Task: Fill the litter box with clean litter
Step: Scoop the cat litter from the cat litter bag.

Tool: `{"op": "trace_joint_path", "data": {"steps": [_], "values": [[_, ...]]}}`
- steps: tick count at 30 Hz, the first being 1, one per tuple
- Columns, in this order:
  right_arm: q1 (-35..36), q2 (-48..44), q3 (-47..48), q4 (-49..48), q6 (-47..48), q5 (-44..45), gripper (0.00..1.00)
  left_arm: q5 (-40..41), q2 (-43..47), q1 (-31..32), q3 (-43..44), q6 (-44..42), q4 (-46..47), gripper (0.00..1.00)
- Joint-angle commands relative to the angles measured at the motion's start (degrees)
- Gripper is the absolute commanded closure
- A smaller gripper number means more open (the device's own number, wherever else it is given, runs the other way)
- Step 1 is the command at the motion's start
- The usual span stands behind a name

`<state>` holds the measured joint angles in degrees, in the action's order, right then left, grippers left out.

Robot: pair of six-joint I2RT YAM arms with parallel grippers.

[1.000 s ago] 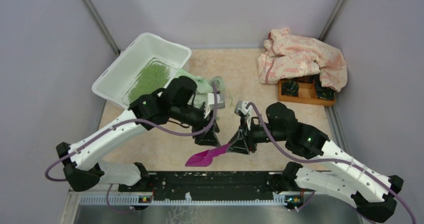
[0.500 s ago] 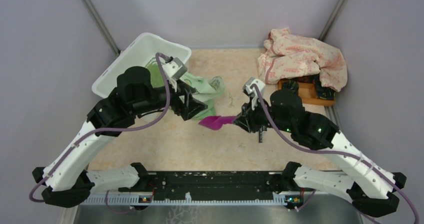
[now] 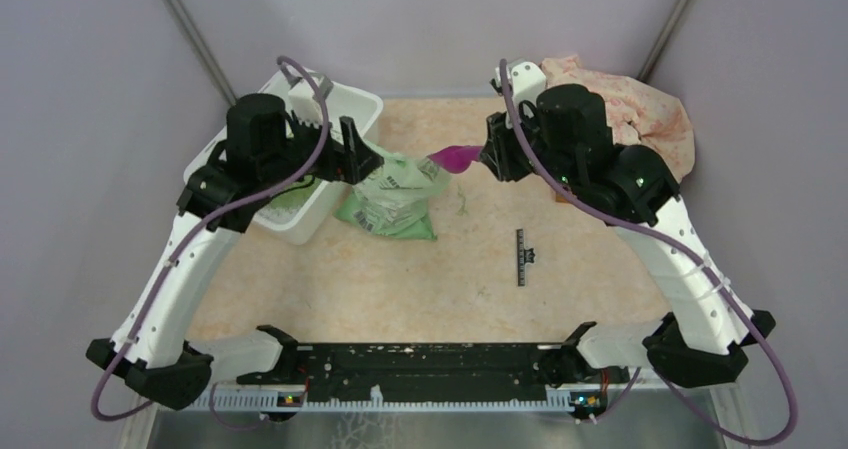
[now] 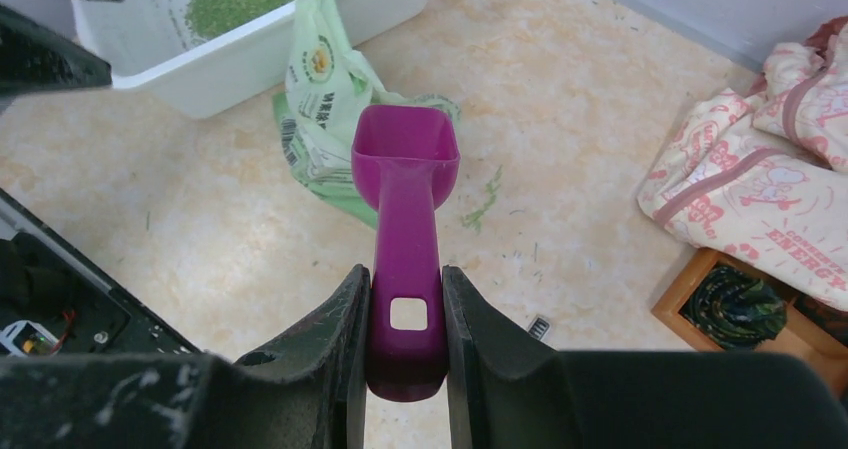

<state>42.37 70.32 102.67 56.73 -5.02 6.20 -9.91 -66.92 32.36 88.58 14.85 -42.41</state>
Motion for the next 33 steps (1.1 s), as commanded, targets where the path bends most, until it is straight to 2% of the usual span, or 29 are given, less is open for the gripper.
{"op": "trace_joint_path", "data": {"steps": [1, 3, 6, 25, 33], "values": [[-2.70, 3.00, 6.19, 3.86, 4.40, -0.50, 1.00, -11.63, -2.70, -10.77, 0.25, 3.25, 1.02, 0.12], [-3.45, 3.94, 6.71, 3.75, 6.71, -1.25, 1.00, -15.44, -3.29, -14.28, -1.21, 4.29, 3.06, 0.12], [-5.07, 5.97, 8.00, 4.84, 8.90, -4.14, 1.00, -17.35, -3.33, -15.92, -2.82, 5.08, 5.49, 0.12], [-11.15, 14.37, 4.95, -3.94, 14.94, -19.94, 1.00, -19.04, -4.12, -17.24, -2.00, 2.26, 2.80, 0.13], [-15.44, 21.26, 7.54, -3.86, 19.41, -28.77, 1.00, -19.71, -4.59, -17.59, -0.06, 1.68, 0.46, 0.13]]}}
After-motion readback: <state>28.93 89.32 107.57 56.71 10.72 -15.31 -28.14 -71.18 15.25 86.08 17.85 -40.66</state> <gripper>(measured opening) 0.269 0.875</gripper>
